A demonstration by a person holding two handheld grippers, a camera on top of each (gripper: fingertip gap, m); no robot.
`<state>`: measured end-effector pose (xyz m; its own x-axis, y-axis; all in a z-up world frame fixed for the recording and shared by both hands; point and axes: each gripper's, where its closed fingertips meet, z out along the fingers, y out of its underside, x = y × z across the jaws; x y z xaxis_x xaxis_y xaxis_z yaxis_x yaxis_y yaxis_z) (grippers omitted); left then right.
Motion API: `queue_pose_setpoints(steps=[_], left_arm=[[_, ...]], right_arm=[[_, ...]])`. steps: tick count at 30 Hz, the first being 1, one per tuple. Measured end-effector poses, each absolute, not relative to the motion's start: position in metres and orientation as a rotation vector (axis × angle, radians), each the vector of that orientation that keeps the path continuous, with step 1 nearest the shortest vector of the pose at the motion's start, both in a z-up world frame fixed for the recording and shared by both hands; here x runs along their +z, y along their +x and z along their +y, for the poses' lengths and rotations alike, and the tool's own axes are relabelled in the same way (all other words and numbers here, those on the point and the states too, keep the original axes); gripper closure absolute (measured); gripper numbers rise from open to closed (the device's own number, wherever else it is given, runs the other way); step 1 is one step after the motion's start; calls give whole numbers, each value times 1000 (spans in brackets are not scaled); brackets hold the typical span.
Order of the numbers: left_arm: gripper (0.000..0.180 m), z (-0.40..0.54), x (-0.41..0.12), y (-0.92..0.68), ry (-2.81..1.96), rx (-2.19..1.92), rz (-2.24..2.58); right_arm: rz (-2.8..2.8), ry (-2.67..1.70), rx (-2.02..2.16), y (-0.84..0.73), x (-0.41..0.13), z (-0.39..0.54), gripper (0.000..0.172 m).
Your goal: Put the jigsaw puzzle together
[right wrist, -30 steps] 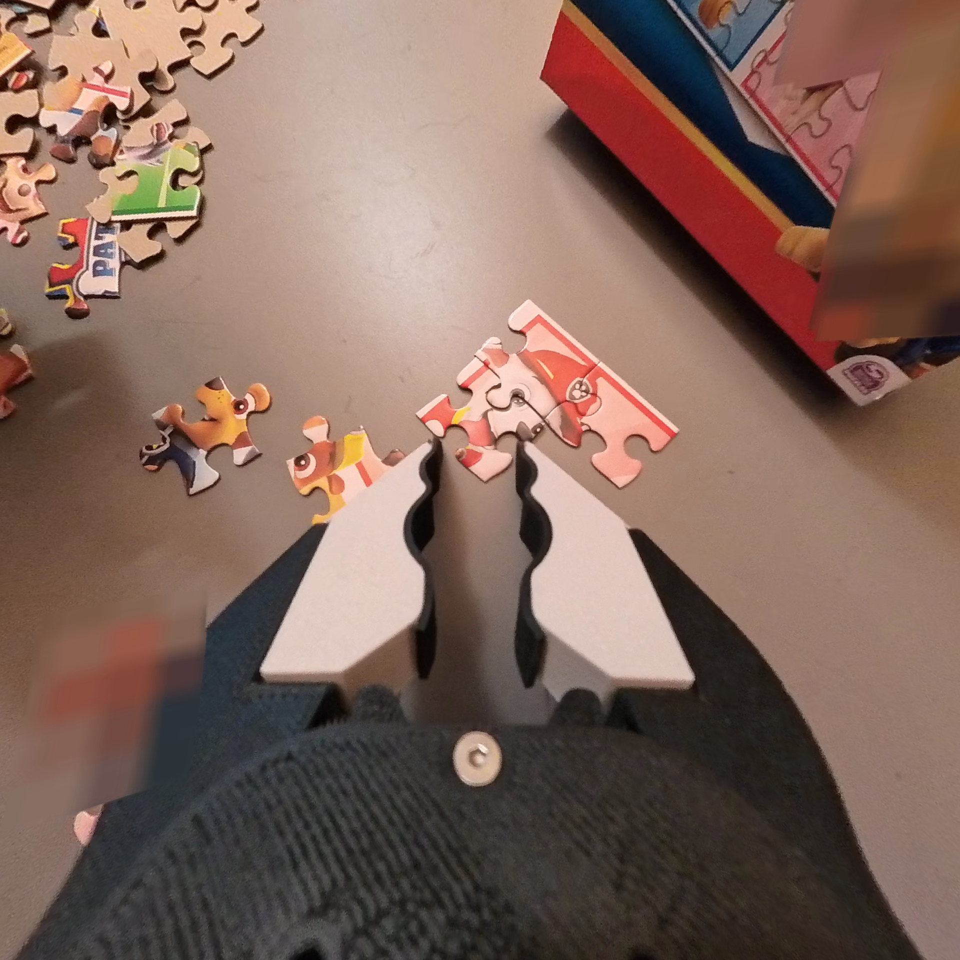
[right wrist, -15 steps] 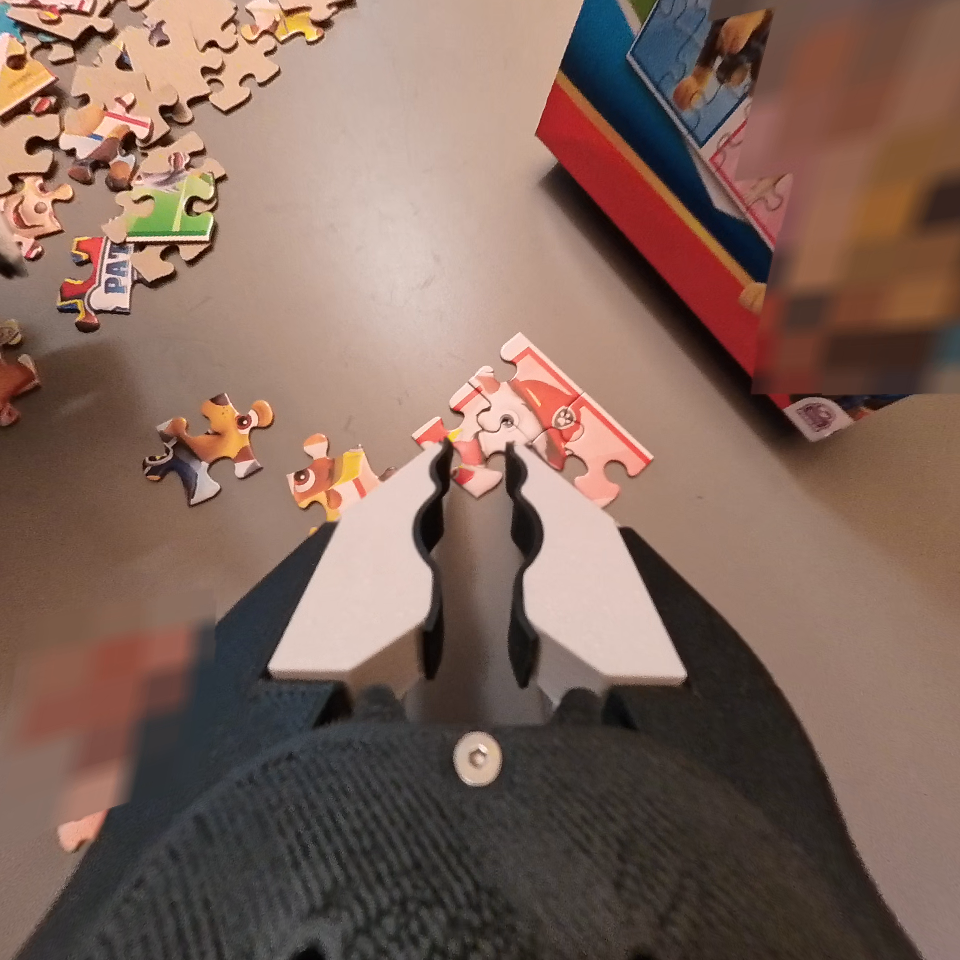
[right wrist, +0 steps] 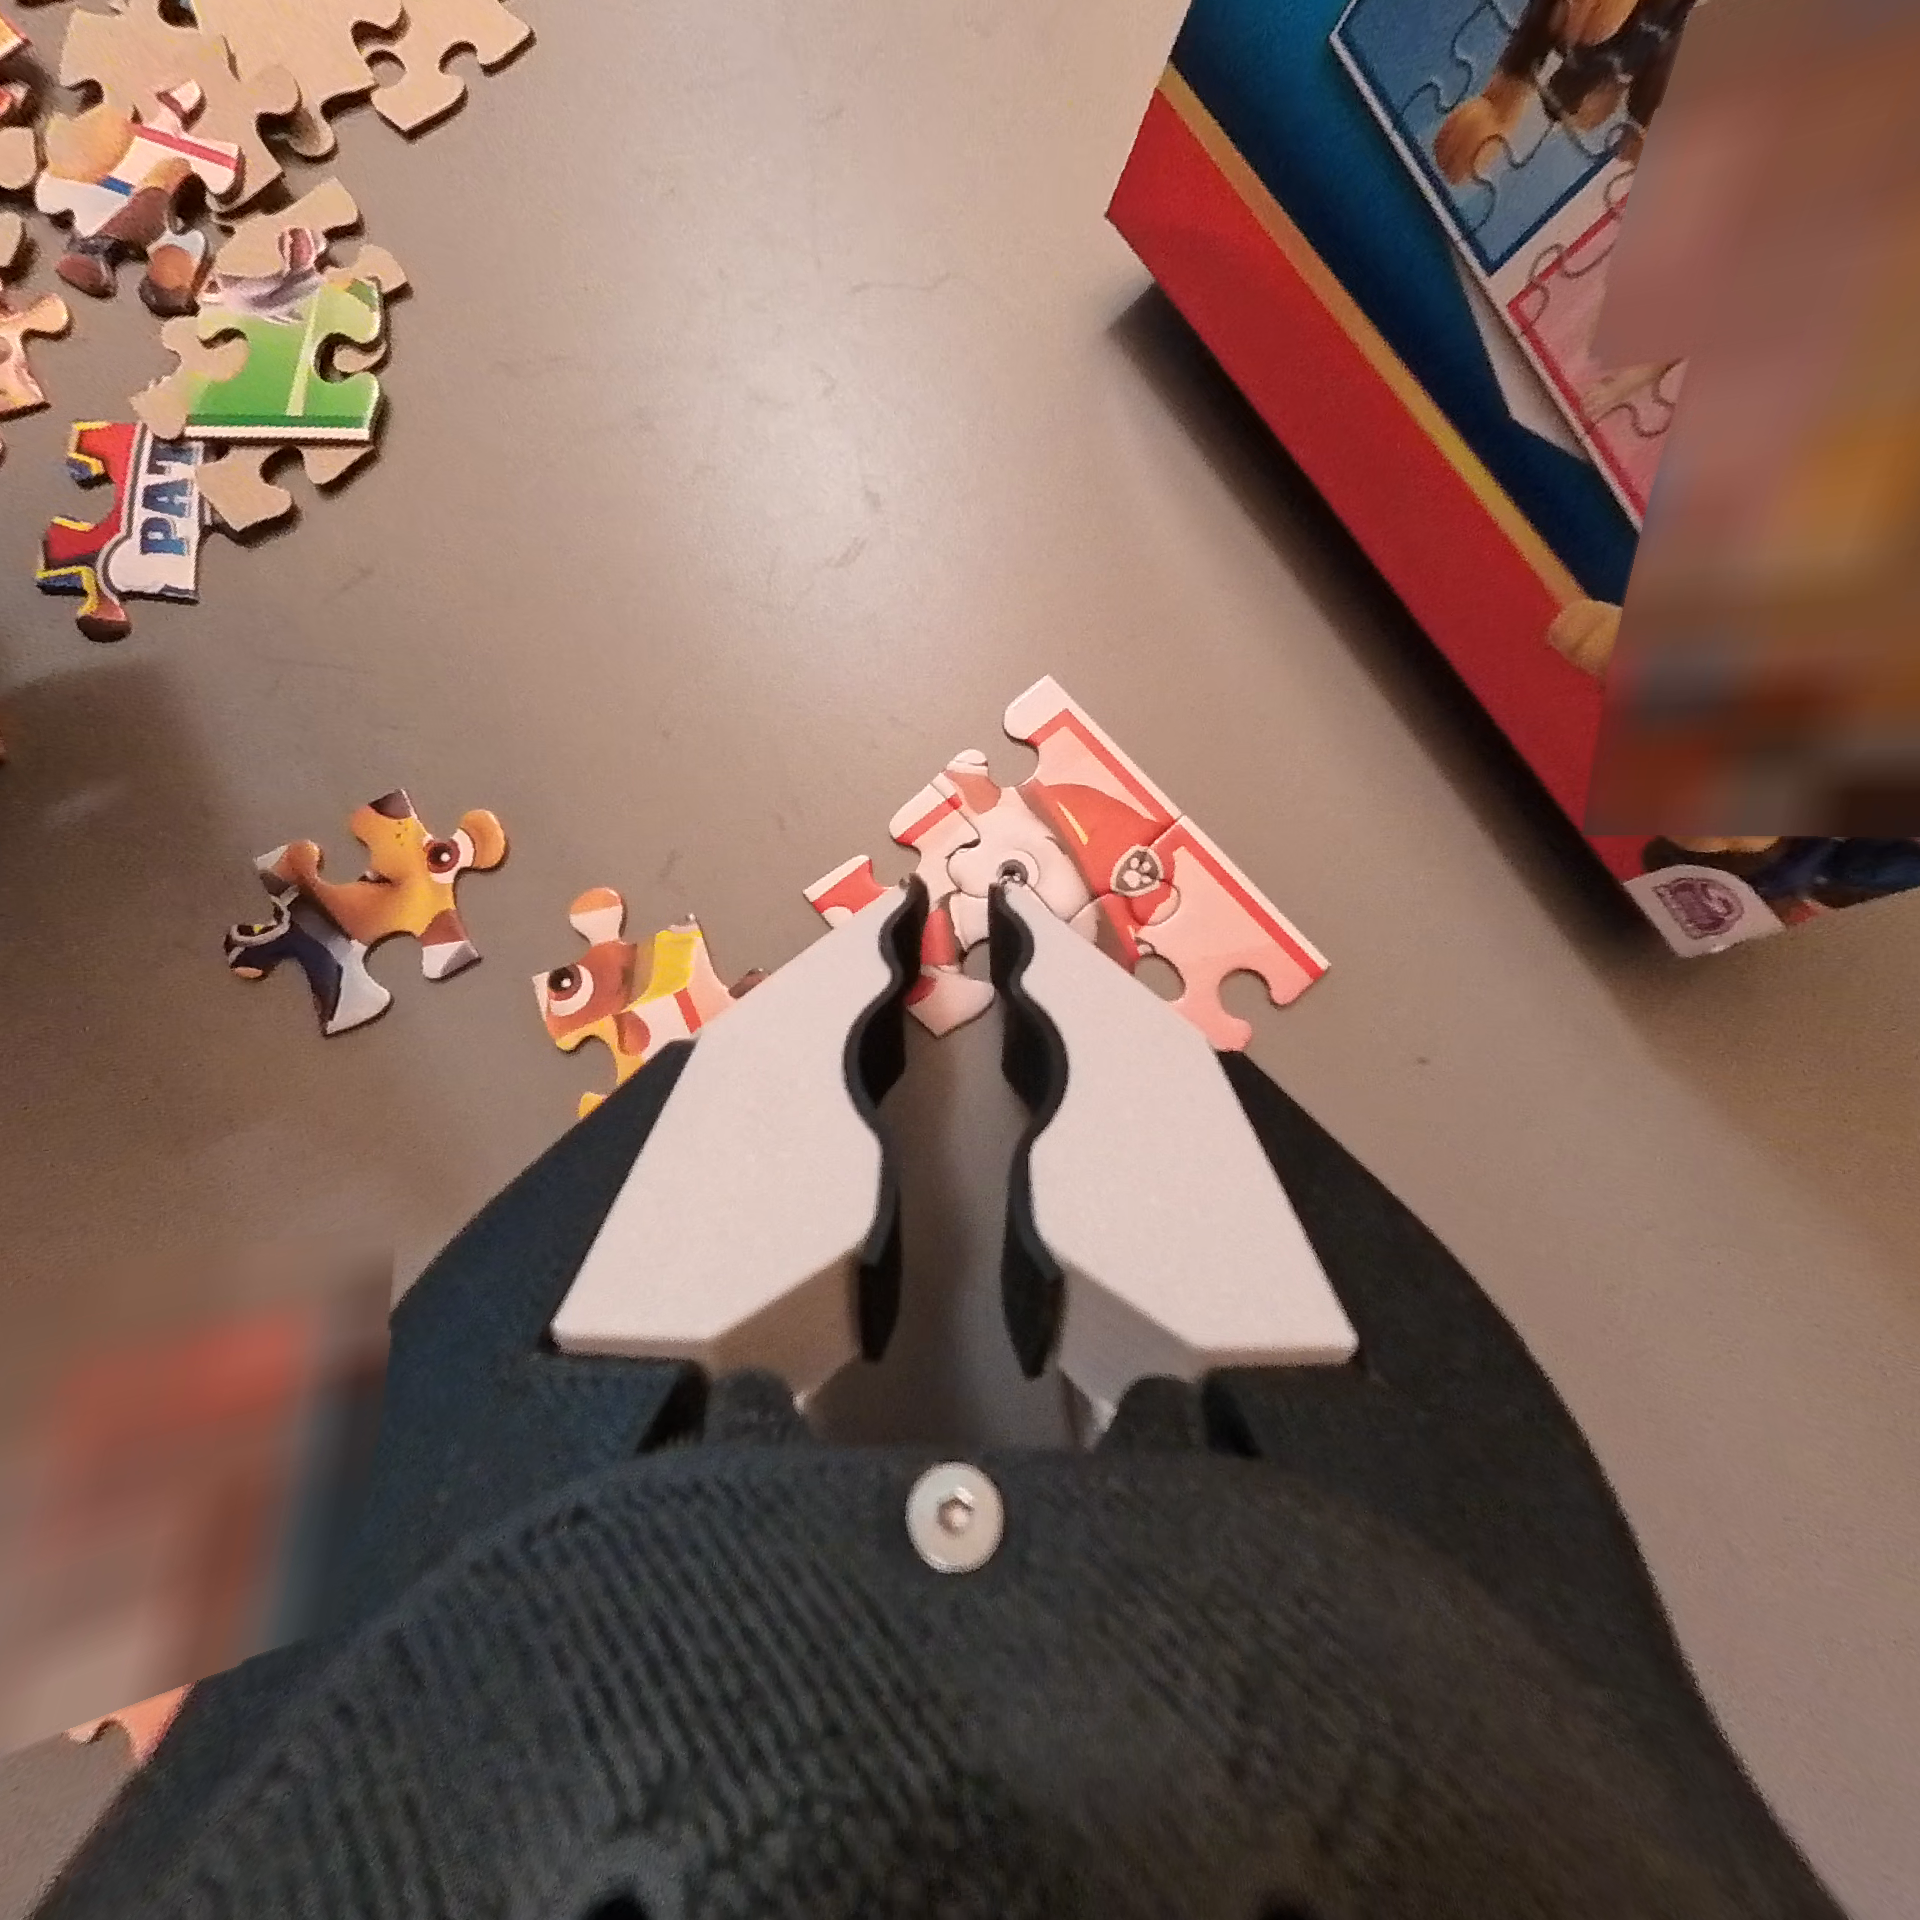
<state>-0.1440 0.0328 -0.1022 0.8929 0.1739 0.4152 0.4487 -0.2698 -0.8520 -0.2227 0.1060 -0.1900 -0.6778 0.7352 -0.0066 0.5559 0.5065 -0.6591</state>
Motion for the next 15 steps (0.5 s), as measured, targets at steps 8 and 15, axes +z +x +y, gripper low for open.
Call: queue_pose_setpoints(steps=[8,15], left_arm=[[163,33,-100,-141,-1854,-271,-452],[164,29,-99,-142,-1831,-280,-469]], right_arm=[[-2374,-1178,1047,-234,-172,111,149],[-2407,-1059,998,-229,-173,150,117]])
